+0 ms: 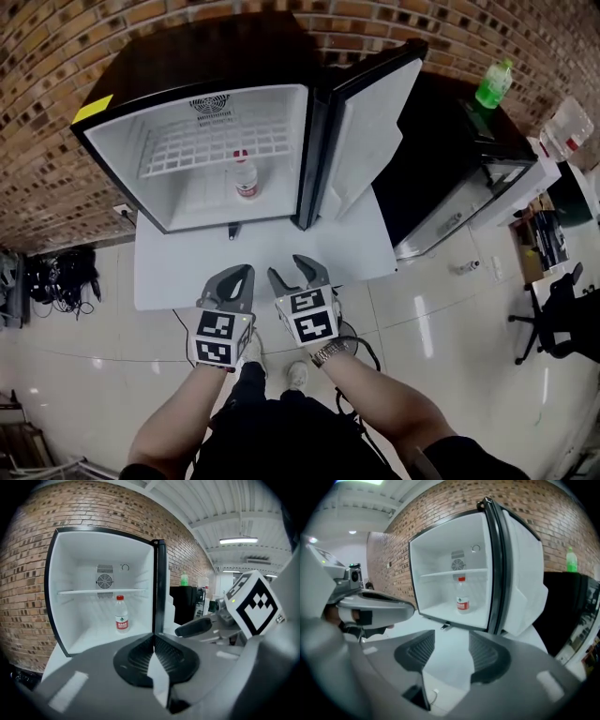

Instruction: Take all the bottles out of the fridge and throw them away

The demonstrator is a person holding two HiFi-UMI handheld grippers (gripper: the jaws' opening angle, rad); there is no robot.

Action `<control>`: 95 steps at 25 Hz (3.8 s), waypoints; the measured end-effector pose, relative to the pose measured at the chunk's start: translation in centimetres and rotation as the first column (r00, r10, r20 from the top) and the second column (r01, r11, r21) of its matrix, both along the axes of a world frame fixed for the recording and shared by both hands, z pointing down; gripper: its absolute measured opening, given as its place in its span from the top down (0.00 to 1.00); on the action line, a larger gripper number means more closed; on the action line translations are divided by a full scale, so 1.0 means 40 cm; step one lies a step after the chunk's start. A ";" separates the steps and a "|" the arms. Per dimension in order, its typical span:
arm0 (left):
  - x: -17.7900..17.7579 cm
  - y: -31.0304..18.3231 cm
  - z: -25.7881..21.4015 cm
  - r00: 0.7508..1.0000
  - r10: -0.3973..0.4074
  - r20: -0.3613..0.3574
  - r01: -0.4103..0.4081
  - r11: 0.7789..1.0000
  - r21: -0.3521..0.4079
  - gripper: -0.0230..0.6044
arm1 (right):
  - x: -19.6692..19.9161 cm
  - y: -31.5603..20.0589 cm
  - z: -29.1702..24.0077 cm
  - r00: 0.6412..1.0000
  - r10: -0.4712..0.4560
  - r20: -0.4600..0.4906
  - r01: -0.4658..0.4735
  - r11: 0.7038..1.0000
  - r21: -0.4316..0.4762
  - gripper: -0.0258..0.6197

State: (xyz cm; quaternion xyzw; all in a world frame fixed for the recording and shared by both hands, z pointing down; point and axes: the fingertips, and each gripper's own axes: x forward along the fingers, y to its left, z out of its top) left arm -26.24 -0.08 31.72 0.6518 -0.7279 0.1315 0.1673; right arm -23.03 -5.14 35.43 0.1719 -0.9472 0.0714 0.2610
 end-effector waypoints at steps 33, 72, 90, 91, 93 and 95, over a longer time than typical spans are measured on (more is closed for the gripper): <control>-0.427 -0.175 -0.060 0.994 0.104 0.026 -0.105 0.994 0.033 0.96 | -0.525 -0.335 0.042 0.985 0.116 -0.129 -0.109 0.992 0.064 0.47; 0.167 -0.124 0.041 0.964 0.264 0.028 -0.263 0.964 -0.038 0.96 | 0.160 -0.068 0.013 0.988 0.145 -0.046 -0.146 0.989 -0.025 0.50; 0.620 -0.091 0.386 0.837 0.540 -0.082 -0.539 0.793 -0.283 0.96 | 0.644 0.026 0.378 0.916 0.346 -0.202 -0.389 0.891 -0.234 0.52; 0.633 -0.083 0.413 0.831 0.548 -0.092 -0.548 0.782 -0.297 0.96 | 0.658 0.037 0.407 0.911 0.353 -0.212 -0.400 0.883 -0.246 0.52; 0.658 -0.065 0.466 0.819 0.563 -0.113 -0.567 0.760 -0.319 0.96 | 0.681 0.060 0.465 0.901 0.367 -0.232 -0.421 0.867 -0.267 0.52; 0.679 -0.049 0.520 0.805 0.578 -0.134 -0.585 0.738 -0.336 0.96 | 0.698 0.086 0.530 0.890 0.379 -0.254 -0.444 0.848 -0.288 0.52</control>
